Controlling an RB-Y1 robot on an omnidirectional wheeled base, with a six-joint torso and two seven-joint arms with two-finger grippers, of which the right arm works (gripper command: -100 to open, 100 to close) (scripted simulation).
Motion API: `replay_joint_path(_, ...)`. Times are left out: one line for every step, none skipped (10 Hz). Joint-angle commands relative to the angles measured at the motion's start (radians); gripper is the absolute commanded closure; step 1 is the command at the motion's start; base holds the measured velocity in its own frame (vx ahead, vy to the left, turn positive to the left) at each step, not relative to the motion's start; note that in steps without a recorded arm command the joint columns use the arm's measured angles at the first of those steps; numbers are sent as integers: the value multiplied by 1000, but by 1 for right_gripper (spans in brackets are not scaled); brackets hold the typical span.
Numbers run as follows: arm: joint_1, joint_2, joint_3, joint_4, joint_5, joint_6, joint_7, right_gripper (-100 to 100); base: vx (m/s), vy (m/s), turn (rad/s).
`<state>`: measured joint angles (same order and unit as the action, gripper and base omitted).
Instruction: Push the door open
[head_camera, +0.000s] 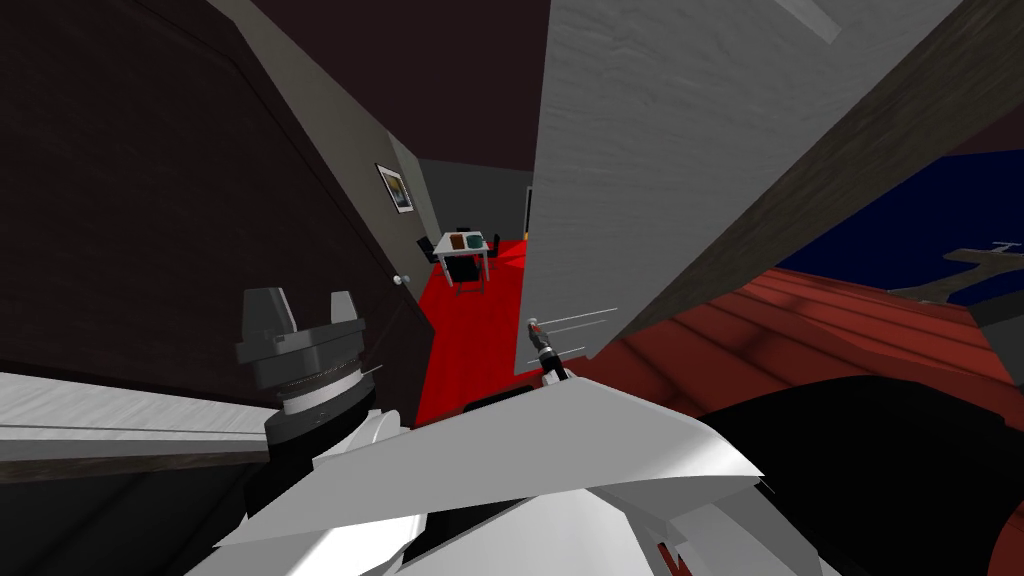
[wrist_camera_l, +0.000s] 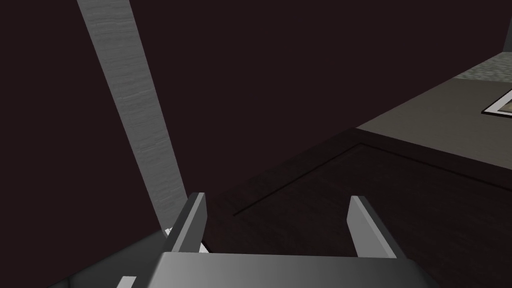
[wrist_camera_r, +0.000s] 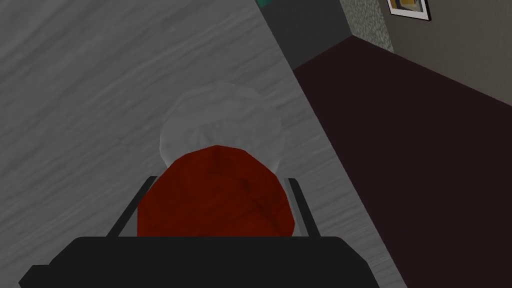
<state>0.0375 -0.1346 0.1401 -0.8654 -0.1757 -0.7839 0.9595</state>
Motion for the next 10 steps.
replay_joint_path(-5,-6,-11,3,-8,-9,-30,100,35,2,19)
replay_joint_path(-6,-5,-17,4,-17,-10,-69,100,37,3,33)
replay_joint_path(-7,-4,-24,5,-26,-12,-94,100,42,9,49)
replay_joint_path(-7,-4,-24,5,-26,-12,-110,100,31,6,17)
replay_joint_path(-8,-3,-31,6,-35,-13,-143,100,34,5,44)
replay_joint_path(-8,-3,-31,6,-35,-13,-150,100,31,0,13)
replay_joint_path(-9,-1,-38,7,-44,-14,-189,100,32,-5,34)
replay_joint_path(-10,0,-45,8,-54,-16,-214,100,48,-5,56)
replay_joint_path(-10,0,-45,8,-54,-16,-232,100,35,-1,25)
replay_joint_path(-11,2,-53,9,-64,-18,-264,100,40,3,33)
